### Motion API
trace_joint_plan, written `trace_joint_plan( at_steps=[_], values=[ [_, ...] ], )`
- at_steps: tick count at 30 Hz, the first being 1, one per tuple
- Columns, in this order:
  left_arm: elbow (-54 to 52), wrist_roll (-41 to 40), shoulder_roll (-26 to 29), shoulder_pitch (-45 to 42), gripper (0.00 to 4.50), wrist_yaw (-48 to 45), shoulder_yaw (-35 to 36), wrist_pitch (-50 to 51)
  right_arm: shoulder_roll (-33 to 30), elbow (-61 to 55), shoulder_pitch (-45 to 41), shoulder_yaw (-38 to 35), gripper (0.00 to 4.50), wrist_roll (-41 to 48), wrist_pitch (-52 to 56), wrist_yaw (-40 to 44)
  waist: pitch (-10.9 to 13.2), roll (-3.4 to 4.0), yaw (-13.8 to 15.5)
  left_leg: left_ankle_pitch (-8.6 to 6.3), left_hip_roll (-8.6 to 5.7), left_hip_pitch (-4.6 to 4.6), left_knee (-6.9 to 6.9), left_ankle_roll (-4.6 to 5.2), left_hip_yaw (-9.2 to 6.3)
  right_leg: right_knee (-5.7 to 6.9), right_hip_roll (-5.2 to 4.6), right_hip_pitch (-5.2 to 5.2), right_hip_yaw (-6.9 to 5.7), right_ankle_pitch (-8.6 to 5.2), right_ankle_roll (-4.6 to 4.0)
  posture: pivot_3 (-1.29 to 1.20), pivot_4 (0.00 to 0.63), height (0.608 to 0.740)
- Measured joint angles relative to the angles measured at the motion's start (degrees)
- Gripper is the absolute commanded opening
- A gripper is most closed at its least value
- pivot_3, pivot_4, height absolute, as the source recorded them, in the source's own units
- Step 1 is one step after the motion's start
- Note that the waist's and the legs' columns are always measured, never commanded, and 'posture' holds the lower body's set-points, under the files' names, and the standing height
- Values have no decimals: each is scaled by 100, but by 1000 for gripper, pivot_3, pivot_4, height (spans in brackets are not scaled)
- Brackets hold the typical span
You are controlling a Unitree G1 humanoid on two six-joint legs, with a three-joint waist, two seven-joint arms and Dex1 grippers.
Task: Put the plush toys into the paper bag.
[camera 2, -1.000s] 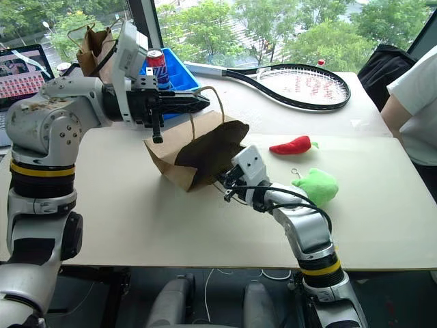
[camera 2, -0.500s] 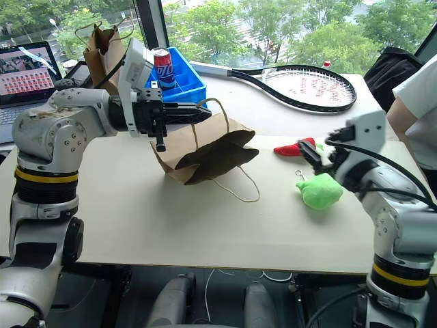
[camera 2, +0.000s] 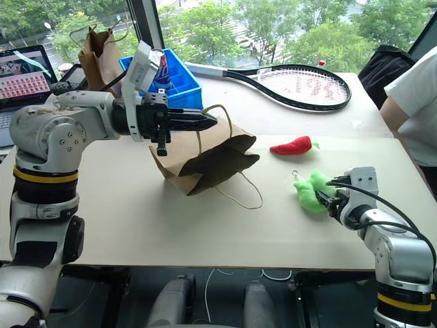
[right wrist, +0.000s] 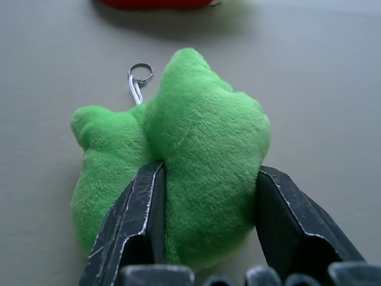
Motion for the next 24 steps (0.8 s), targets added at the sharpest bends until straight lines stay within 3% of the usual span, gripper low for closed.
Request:
trace_joint_plan(
  at_steps=[3, 4, 9, 14, 19, 24],
  values=[
    [-10, -79, -7, -1, 0, 23, 0, 31, -243, -237, 9, -39, 178, 293, 83, 321, 1, 1, -4, 0, 0, 0, -1, 0, 0, 1, 0, -2, 0, 0, -1, 0, 150, 731],
    [-17, -86, -11, -1, 0, 31, -1, 39, -359, -346, -10, -66, 85, 396, 117, 412, 1, 1, -3, 0, 0, 0, -2, 0, 0, 1, 0, -2, 0, 0, -1, 0, 150, 731],
    [-25, -101, -34, -3, 0, 77, -12, 110, -756, -886, -551, -381, 85, 1124, 637, 678, 1, 2, -24, 0, 1, 1, -4, 0, 0, 3, 0, -5, 1, -1, -2, 0, 150, 731],
    [-28, -102, -57, -11, 0, 90, -36, 111, -840, -1636, -1337, -212, 85, 2167, 1481, 747, 2, 1, -12, 0, 2, -1, -6, 0, -1, -1, 0, -4, 0, 2, -12, 0, 150, 731],
    [-32, -100, -84, -23, 0, 107, -42, 109, -152, -1771, -1845, 532, 85, 2606, 1966, 287, 2, 0, -1, 0, 1, -9, -3, 0, -2, -2, 0, -9, -1, 16, -36, 0, 150, 731],
    [-37, -102, -120, -33, 0, 148, -45, 110, 412, -1591, -2115, 1237, 85, 2459, 1975, -156, 2, 1, -4, 0, 0, -13, -3, 0, -2, -1, 0, -12, -2, 16, -35, 0, 150, 731]
  ],
)
